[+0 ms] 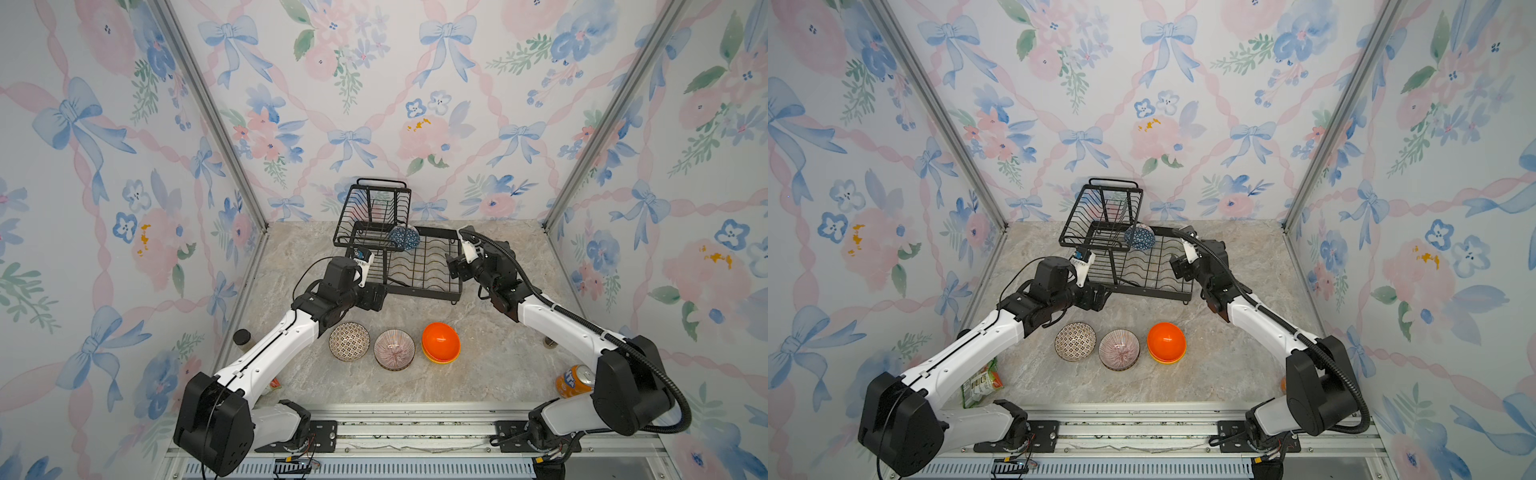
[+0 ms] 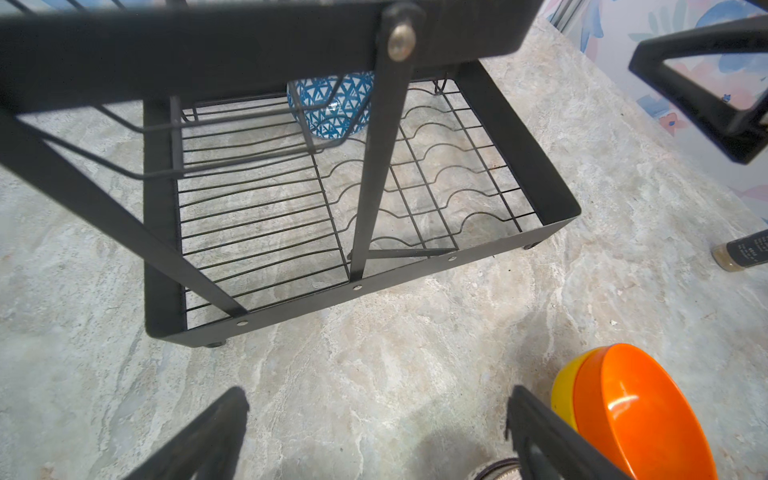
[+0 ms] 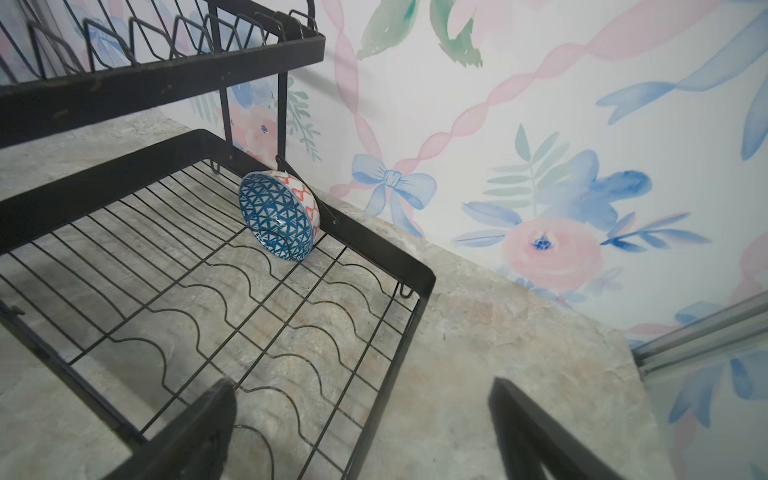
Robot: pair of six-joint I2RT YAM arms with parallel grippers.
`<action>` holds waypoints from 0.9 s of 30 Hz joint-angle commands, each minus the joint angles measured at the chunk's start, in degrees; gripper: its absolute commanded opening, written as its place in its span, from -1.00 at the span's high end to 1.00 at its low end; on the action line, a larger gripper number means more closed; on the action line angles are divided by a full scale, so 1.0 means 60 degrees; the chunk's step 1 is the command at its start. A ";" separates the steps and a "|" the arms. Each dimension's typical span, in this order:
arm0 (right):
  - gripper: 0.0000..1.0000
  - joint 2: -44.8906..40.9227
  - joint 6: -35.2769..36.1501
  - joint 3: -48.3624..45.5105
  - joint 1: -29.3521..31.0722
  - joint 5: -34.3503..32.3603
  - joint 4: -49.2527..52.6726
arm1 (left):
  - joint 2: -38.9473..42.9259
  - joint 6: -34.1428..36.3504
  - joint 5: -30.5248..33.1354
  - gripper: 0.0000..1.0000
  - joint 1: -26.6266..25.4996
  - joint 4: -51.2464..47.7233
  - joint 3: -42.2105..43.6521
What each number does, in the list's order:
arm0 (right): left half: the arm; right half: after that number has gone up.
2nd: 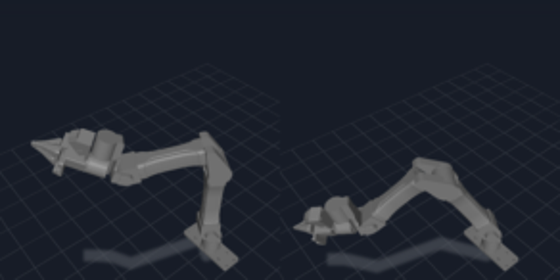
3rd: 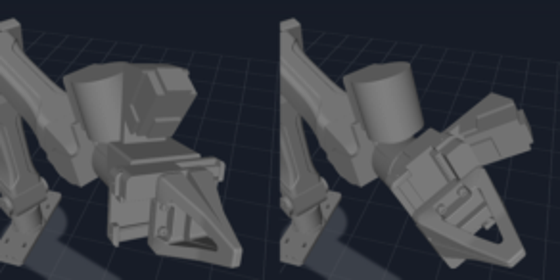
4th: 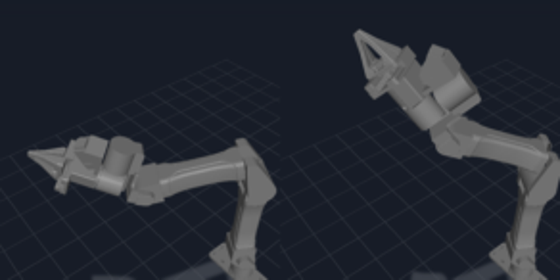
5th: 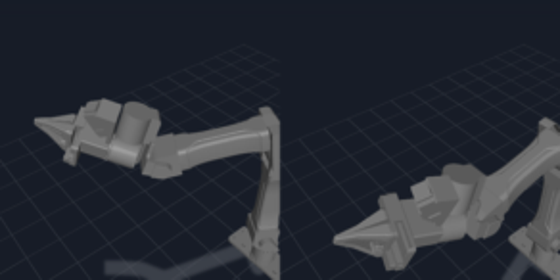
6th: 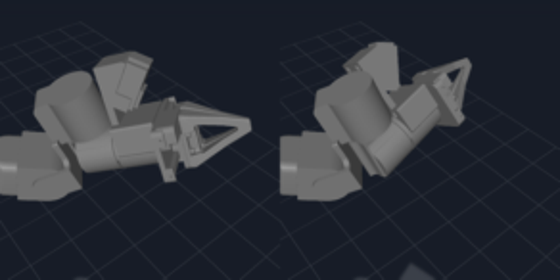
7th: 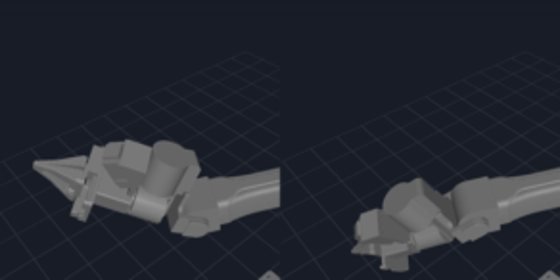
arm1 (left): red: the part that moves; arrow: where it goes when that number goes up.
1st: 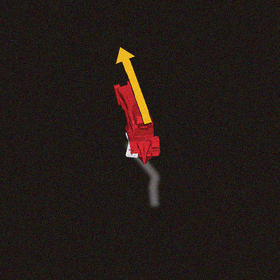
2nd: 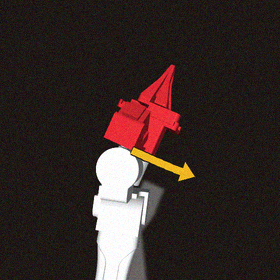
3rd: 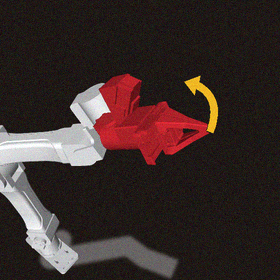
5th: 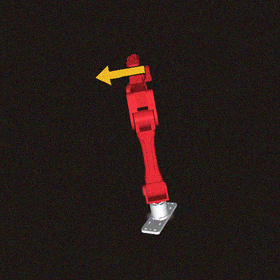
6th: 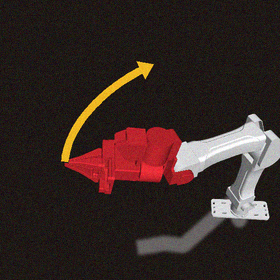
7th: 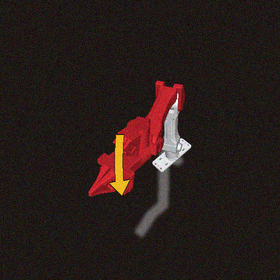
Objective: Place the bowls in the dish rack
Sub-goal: 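Open the right gripper and lift it away from the blue bowl, then move the left gripper down over the pink striped bowl rim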
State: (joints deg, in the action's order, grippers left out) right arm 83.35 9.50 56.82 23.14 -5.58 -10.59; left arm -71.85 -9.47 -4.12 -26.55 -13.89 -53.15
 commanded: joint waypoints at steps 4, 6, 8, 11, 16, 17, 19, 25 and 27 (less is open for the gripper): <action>-0.93 -0.0009 -0.1597 0.0783 -0.0356 0.1808 0.1834 | 0.0311 -0.0688 -0.0511 -0.96 0.0066 -0.0139 0.0699; -0.94 0.0022 -0.1710 0.0880 -0.0364 0.1940 0.2004 | 0.0303 -0.0922 -0.0496 -0.96 0.0073 -0.0414 0.0889; -0.94 0.0067 -0.1959 0.0959 -0.0383 0.2064 0.2069 | 0.0287 -0.1122 -0.0785 -0.96 0.0059 -0.0527 0.1124; -0.94 0.0210 -0.2415 0.1154 -0.0475 0.2255 0.2290 | 0.0429 -0.1388 -0.0959 -0.96 -0.0107 -0.0526 0.1438; -0.94 0.0397 -0.2632 0.1371 -0.0557 0.2508 0.2534 | 0.0601 -0.1671 -0.1164 -0.96 -0.0583 -0.0622 0.1650; -0.93 0.0416 -0.2637 0.1397 -0.0551 0.2490 0.2563 | 0.0580 -0.1673 -0.1048 -0.96 -0.0783 -0.0690 0.1618; -0.94 0.0470 -0.2637 0.1442 -0.0552 0.2455 0.2606 | 0.0316 -0.1464 -0.0226 -0.96 -0.1531 -0.1339 0.1261; -0.94 0.0566 -0.2648 0.1502 -0.0560 0.2320 0.2748 | -0.0387 -0.1681 0.0291 -0.80 -0.2109 -0.2149 0.1012; -0.93 0.0566 -0.2629 0.1508 -0.0567 0.2280 0.2801 | -0.0417 -0.1737 0.0306 -0.62 -0.2163 -0.2222 0.0981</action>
State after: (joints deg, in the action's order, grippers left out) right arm 86.06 -5.61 63.88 20.23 7.99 4.34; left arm -73.95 -19.00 -4.03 -39.05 -24.16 -46.37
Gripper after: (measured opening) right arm 0.968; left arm 0.827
